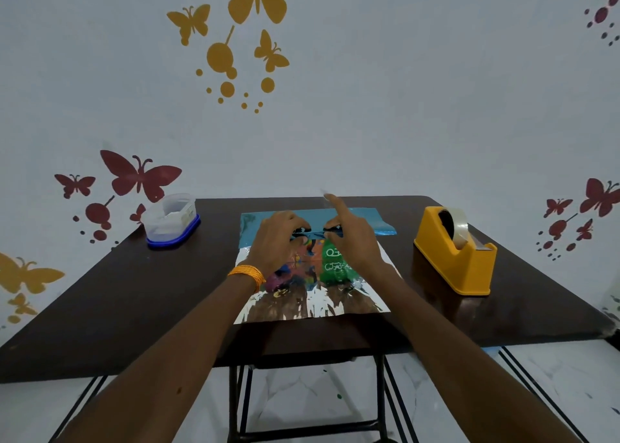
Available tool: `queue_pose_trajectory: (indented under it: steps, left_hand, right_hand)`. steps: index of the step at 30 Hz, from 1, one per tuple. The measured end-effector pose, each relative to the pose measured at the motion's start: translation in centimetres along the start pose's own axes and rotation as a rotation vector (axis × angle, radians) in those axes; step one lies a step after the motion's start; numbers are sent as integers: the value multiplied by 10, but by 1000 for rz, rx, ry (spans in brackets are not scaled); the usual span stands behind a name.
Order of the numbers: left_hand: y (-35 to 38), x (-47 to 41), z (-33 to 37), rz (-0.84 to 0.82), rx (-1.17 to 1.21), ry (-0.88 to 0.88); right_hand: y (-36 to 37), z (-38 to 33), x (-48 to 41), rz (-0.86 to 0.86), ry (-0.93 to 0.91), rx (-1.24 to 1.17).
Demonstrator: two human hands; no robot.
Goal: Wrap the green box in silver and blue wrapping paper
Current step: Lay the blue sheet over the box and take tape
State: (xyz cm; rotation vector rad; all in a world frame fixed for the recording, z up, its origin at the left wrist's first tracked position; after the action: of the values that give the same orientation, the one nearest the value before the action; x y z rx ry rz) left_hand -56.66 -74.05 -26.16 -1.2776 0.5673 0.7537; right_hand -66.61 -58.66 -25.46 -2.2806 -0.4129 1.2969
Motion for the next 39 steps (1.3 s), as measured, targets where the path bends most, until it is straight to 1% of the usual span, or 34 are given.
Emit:
queue_pose_trajectory:
  steps: [4,6,9,10,12,14,17,18,19,20,22,24,27,29,33,35,39]
  left_hand:
    - [-7,1,-8,14,45,8]
    - [-21,3,-22,20,69,-54]
    - [-42,12,-51,-43,14,-145]
    - [-47,16,-58,-61,37,-193]
    - [-54,25,-71,-57,174,-344]
    - [-60,33,-79,7,382,-562]
    - [-63,44,-89,219,688,-996]
    - [-62,46,-91,271,782,-1106]
    - [-60,47,-92,294,867,-1180]
    - [-57,48,-90,293,933,-1217]
    - [-53,46,-81,239,1003,-1210]
    - [-46,41,-72,186,1006,-1133]
    - [-35,34,-57,141,884,-979]
    - [-27,34,-54,148,822,-894]
    - [-22,41,-53,211,733,-766]
    - [-22,42,-52,201,685,-690]
    - [-22,42,-53,195,663,-649]
  right_hand:
    - [1,1,3,6,14,1]
    - [2,3,2,12,27,-9]
    - [4,4,2,12,28,-1]
    - [4,4,2,15,30,2]
    - [5,5,1,21,37,13]
    - [5,6,1,17,41,18]
    - [5,6,0,6,48,22]
    - [5,6,0,1,54,20]
    - [5,6,0,-2,60,19]
    - [5,6,-1,-4,63,20]
    - [5,6,0,-3,65,22]
    - [5,6,0,-1,64,21]
    - [4,4,1,1,58,17]
    - [3,2,1,-5,64,19]
    - [2,-1,1,-7,49,32]
    - [2,-3,1,0,29,45]
    - [2,-6,1,1,16,59]
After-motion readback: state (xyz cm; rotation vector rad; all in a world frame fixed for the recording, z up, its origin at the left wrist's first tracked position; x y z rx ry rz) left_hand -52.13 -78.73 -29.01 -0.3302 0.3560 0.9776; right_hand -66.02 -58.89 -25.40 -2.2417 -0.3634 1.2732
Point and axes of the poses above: each hand's wrist, its own x-axis away from the middle knuckle, its own y-axis out of the palm, z = x × y, the point moved 2 cm from there along -x, towards the middle knuckle, and after that the axes turned 7 degrees about z, right-handed, at the moved point
